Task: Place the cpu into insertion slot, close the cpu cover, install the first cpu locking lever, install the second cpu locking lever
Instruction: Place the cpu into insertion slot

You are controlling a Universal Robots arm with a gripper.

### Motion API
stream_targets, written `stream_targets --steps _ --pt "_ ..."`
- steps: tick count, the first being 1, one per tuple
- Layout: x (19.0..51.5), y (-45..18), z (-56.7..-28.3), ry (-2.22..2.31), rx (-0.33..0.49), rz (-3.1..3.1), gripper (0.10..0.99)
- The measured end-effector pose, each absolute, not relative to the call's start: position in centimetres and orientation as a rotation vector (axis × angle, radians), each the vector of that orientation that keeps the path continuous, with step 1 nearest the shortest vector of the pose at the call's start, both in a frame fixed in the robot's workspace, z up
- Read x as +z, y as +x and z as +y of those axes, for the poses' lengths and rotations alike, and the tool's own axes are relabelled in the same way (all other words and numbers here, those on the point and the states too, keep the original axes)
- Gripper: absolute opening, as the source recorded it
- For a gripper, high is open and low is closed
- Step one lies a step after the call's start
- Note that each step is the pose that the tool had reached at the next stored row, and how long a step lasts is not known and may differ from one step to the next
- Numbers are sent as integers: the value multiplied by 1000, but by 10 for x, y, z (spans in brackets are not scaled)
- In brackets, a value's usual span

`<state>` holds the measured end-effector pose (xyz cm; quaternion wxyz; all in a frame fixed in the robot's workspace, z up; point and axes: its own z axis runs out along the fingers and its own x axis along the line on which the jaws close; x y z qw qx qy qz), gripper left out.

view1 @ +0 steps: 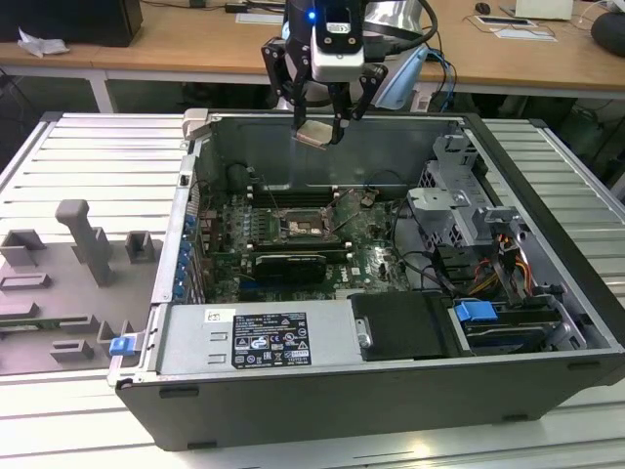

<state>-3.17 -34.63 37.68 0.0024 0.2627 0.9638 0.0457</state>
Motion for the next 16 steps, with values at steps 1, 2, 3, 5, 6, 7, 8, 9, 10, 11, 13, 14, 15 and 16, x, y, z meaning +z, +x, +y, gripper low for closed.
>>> stream_targets --steps 1,2,3,5,6,7,8,9,10,11,13,14,15,16 --pt "377 -32 -346 835 143 3020 541" --pt "377 -32 -346 842 143 3018 541" --pt "377 -32 -346 851 143 3015 541" --pt "377 -32 -346 858 143 3013 541" --pt "377 -32 -346 865 143 3010 541" --pt "377 -32 -346 872 143 3008 541" --pt "377 -32 -346 879 143 3006 541" --pt "377 -32 -346 883 143 3005 541" --pt "377 -32 -346 889 143 3003 541" --pt "377 -32 -346 902 143 2998 541" --pt "377 -32 -346 913 143 2995 541" --pt "377 -32 -346 919 143 2992 541" --pt "377 -32 -346 925 143 2991 541" --pt "377 -32 -346 929 143 2989 541"
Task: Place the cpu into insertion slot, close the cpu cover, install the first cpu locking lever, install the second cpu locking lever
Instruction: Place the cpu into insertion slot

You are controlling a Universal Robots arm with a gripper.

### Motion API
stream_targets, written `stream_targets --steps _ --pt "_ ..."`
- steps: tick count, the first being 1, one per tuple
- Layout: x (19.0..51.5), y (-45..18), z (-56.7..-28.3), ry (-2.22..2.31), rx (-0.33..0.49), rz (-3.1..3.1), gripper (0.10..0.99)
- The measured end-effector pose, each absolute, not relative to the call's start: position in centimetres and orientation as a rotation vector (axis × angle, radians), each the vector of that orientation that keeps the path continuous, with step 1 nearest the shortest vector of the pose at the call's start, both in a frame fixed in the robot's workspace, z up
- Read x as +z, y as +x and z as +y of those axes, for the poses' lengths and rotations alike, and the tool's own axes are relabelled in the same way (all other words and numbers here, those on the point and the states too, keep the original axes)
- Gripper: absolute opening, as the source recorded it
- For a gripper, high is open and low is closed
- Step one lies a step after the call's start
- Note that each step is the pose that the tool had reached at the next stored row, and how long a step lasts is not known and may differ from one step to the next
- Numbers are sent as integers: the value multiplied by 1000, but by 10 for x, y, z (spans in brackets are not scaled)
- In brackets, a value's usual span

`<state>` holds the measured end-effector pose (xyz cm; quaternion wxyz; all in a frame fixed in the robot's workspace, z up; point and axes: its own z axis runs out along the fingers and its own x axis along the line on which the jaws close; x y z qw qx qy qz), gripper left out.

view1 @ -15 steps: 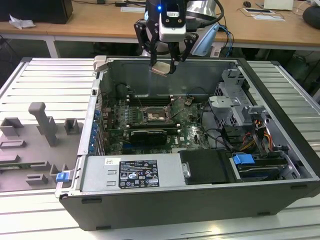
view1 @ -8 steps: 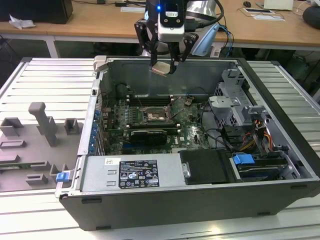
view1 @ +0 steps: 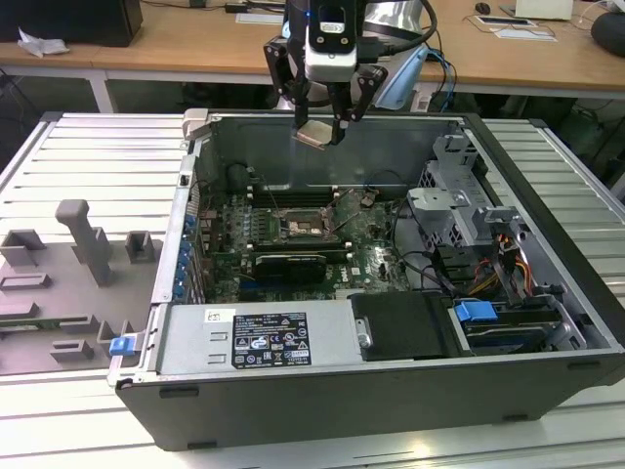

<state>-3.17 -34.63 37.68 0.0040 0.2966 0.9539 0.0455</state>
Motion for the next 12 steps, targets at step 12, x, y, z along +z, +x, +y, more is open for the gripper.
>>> stream_targets --steps 12 --pt "377 -32 -346 1017 142 2958 541"
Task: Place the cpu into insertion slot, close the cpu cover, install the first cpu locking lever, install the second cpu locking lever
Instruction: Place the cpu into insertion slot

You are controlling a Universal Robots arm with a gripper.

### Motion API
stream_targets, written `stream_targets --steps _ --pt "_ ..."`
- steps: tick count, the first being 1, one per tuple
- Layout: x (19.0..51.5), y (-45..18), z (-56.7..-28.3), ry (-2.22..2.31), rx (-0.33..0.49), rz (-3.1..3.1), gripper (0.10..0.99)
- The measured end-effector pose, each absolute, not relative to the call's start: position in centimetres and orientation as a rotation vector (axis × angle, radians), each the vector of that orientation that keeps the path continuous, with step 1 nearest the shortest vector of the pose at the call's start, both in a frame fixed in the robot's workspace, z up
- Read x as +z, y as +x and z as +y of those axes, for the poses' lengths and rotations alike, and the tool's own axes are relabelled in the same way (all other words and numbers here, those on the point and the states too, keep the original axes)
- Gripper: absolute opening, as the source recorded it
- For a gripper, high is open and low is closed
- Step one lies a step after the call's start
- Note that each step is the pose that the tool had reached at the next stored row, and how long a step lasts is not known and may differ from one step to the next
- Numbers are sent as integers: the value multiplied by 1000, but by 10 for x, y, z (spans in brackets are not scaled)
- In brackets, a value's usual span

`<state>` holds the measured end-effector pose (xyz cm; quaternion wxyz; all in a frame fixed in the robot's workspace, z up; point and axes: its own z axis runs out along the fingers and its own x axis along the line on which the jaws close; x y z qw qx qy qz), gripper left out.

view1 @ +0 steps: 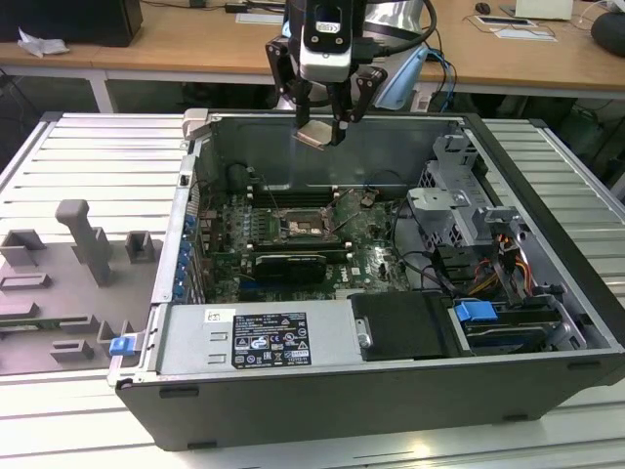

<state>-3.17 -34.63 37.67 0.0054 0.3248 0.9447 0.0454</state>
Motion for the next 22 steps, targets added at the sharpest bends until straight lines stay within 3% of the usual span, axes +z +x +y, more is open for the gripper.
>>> stream_targets --steps 22 --pt "376 -32 -346 1146 141 2906 541"
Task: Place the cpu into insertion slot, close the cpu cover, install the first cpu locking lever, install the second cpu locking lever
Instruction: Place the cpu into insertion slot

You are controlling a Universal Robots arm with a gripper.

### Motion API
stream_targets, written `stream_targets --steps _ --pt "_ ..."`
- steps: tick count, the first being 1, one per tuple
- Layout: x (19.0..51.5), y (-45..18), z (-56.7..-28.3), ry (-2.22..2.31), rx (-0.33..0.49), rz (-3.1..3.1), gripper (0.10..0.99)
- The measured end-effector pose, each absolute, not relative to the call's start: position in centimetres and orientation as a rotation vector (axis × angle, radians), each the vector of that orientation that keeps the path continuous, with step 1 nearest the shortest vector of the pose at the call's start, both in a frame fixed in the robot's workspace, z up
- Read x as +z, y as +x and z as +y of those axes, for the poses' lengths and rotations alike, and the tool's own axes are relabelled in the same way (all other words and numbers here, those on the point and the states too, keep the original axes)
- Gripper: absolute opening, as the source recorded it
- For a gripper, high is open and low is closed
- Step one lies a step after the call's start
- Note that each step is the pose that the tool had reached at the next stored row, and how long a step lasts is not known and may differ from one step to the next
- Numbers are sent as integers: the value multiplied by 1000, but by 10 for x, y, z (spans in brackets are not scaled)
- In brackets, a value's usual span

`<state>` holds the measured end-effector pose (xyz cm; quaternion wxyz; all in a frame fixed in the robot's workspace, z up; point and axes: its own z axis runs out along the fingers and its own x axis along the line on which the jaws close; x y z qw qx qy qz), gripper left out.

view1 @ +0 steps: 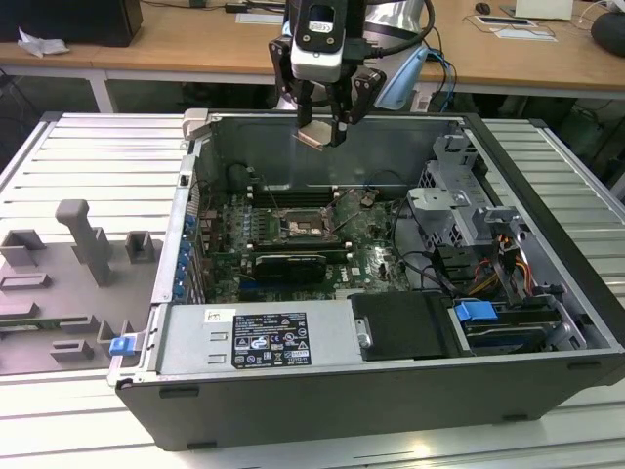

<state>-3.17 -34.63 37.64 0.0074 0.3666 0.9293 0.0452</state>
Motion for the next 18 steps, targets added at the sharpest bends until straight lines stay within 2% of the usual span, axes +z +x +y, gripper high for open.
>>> stream_targets --steps 18 --pt "376 -32 -346 1292 140 2839 541"
